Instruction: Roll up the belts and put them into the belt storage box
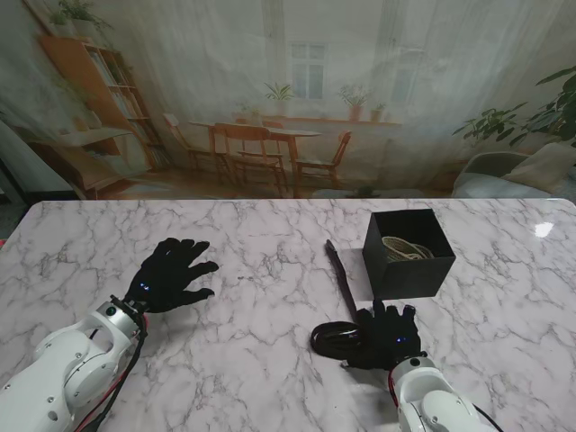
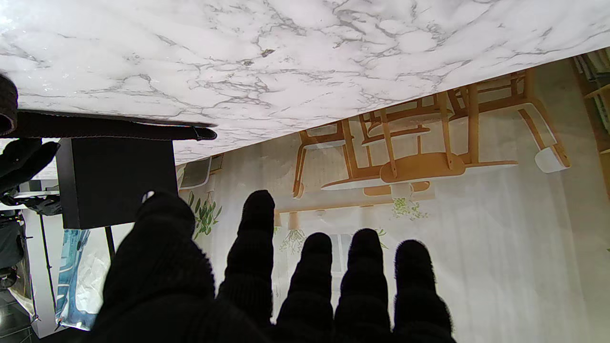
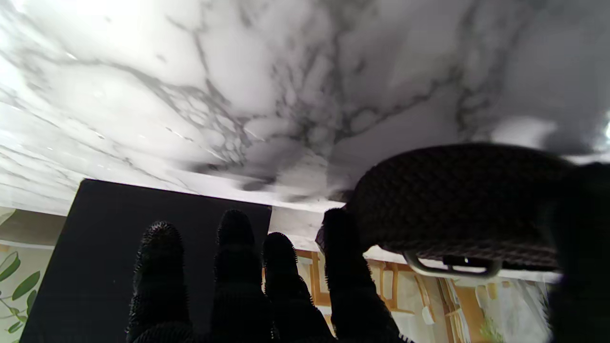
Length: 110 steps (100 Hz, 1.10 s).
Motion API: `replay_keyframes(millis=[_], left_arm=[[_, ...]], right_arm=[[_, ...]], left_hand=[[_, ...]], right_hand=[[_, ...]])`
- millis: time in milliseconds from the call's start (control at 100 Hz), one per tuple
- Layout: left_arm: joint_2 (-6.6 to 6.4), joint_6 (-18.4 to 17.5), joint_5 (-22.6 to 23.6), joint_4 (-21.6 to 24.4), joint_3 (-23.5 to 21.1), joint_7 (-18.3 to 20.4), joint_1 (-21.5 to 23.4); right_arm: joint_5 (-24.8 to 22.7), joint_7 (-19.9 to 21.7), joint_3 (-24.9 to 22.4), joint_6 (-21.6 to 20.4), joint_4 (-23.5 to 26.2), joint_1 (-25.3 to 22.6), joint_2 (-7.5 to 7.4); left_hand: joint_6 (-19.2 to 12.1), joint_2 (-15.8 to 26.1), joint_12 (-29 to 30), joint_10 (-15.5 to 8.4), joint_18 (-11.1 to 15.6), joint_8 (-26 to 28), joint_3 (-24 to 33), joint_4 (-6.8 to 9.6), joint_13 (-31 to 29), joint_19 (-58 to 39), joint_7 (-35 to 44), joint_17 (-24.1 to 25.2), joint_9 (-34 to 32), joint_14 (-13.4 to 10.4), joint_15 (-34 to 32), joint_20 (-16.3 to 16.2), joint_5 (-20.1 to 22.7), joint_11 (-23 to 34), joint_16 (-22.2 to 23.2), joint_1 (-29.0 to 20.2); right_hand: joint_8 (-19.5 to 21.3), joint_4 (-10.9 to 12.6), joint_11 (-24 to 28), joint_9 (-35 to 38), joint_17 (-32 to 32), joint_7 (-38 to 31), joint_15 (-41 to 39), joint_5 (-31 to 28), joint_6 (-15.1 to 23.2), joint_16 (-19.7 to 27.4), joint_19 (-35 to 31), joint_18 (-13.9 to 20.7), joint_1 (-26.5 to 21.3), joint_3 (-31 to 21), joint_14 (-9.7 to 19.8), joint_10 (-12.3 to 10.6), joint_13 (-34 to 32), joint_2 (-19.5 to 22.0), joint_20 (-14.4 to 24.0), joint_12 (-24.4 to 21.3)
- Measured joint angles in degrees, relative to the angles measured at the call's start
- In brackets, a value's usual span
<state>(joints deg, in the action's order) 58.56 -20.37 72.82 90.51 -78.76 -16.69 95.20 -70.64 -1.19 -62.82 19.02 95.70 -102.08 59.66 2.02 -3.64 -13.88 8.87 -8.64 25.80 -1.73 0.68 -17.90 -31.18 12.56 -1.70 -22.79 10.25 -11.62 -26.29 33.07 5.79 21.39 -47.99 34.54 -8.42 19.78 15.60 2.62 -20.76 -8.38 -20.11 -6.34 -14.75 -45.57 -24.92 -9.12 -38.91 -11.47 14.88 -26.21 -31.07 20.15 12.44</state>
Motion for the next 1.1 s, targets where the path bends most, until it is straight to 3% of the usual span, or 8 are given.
replay_keyframes(millis=[120, 250, 350, 500, 640, 760, 960, 1100], left_arm=[[0.00, -0.06, -0.11, -0.05, 0.08, 0.05, -0.09], [0.00, -0.12, -0.18, -0.08, 0.16, 0.18, -0.17], [0.00, -0.16, -0.28, -0.10, 0.21, 0.37, -0.22], [-0.02, -0.49, -0.83, -0.28, 0.73, 1.07, -0.59], [-0.10, -1.22, -2.26, -0.40, 2.12, 3.45, -1.55], [-0.10, -1.34, -3.17, -0.51, 3.36, 5.83, -2.49], [-0.06, -1.34, -5.16, -0.86, 4.29, 7.81, -3.27], [-0.38, -1.12, -9.02, -2.17, 7.85, 14.50, -5.77]], right_arm=[[0.66, -3.24, 0.56, -0.16, -0.73, 0.29, 0.20], [2.39, -4.58, 1.01, -0.16, -1.09, 0.58, 0.43], [3.22, -6.77, 1.45, -0.15, -1.66, 0.82, 0.68], [4.28, -7.68, 1.50, -0.46, -2.02, 0.85, 1.02], [5.29, -8.65, 1.45, -1.29, -2.22, 0.80, 1.21], [5.98, -9.26, 0.36, -4.00, -2.19, 0.40, 1.49], [6.65, -9.21, -1.26, -4.57, -1.29, -0.66, 1.59], [6.73, -8.66, -1.44, -4.27, -1.12, -0.87, 1.56]], left_hand=[[0.00, 0.00, 0.00, 0.00, 0.00, 0.00, 0.00, 0.00, 0.00, 0.00, 0.00, 0.00, 0.00, 0.00, 0.00, 0.00, 0.00, 0.00, 0.00, 0.00], [0.00, 0.00, 0.00, 0.00, 0.00, 0.00, 0.00, 0.00, 0.00, 0.00, 0.00, 0.00, 0.00, 0.00, 0.00, 0.00, 0.00, 0.00, 0.00, 0.00], [0.00, 0.00, 0.00, 0.00, 0.00, 0.00, 0.00, 0.00, 0.00, 0.00, 0.00, 0.00, 0.00, 0.00, 0.00, 0.00, 0.00, 0.00, 0.00, 0.00], [0.00, 0.00, 0.00, 0.00, 0.00, 0.00, 0.00, 0.00, 0.00, 0.00, 0.00, 0.00, 0.00, 0.00, 0.00, 0.00, 0.00, 0.00, 0.00, 0.00], [0.00, 0.00, 0.00, 0.00, -0.02, 0.00, 0.00, 0.00, -0.82, 0.00, 0.00, -0.74, 0.00, 0.04, 0.00, -0.60, -0.02, 0.00, 0.07, 0.01], [0.00, 0.00, 0.00, 0.00, -0.13, 0.00, -0.01, 0.00, -2.21, 0.00, 0.00, -1.36, -0.08, 0.05, 0.01, -0.73, -0.02, 0.00, 0.68, 0.02], [0.28, 0.00, -0.09, -0.01, -0.79, 0.00, -0.01, 0.00, -4.81, -1.76, 0.00, -2.44, -1.91, 0.15, 0.01, -1.71, -0.04, 0.54, 0.74, 0.02], [1.10, -0.02, -0.12, 0.13, -1.35, -0.33, 0.05, 0.00, -6.58, -4.72, -1.53, -3.67, -2.30, 0.88, -0.06, -2.83, -3.25, 0.66, 1.72, 0.62]], right_hand=[[5.76, 0.85, 1.22, 0.00, 0.00, -8.55, 0.00, -1.88, 7.86, -0.07, -0.01, -0.30, -7.29, 4.54, 0.00, -0.72, 0.00, -0.71, 0.01, 0.43], [7.30, 1.79, 2.47, 1.65, 0.49, -14.26, 0.00, -5.23, 12.19, -0.55, -0.52, -0.83, -14.88, 10.97, 0.06, -1.79, -0.17, 0.22, 0.01, 1.60], [6.92, 2.32, 4.22, 6.72, 0.67, -17.36, -1.25, -7.30, 14.15, -0.74, -0.61, -0.85, -21.02, 14.91, 0.40, -4.79, -1.93, 1.24, 0.01, 2.41], [1.47, -3.41, 7.68, 20.03, 1.89, -23.47, -5.62, -7.28, 14.35, -3.89, -0.62, -0.85, -20.86, 2.04, 2.53, -9.67, -8.40, -1.42, 0.01, 7.61], [-0.82, -4.91, 12.19, 31.12, 4.88, -26.33, -9.80, -7.28, 14.40, -7.33, -2.90, -0.70, -21.04, -0.76, 4.62, -12.03, -15.33, -1.42, 0.92, 14.00], [-0.88, -7.23, 12.36, 31.75, 5.77, -26.34, -10.02, -7.27, 17.69, -8.35, -3.57, 0.09, -25.05, -2.13, 5.26, -12.09, -16.39, -1.42, 1.47, 17.65], [-0.88, -7.37, 12.28, 33.68, 5.89, -26.34, -11.65, -7.85, 17.76, -9.43, -3.61, 0.09, -25.05, -2.13, 5.56, -11.99, -17.65, -1.47, 1.57, 20.23], [-0.89, -7.37, 12.27, 33.68, 5.89, -26.34, -11.65, -8.61, 17.77, -9.76, -3.63, 0.09, -25.02, -2.13, 5.57, -11.98, -17.65, -2.09, 1.58, 20.19]])
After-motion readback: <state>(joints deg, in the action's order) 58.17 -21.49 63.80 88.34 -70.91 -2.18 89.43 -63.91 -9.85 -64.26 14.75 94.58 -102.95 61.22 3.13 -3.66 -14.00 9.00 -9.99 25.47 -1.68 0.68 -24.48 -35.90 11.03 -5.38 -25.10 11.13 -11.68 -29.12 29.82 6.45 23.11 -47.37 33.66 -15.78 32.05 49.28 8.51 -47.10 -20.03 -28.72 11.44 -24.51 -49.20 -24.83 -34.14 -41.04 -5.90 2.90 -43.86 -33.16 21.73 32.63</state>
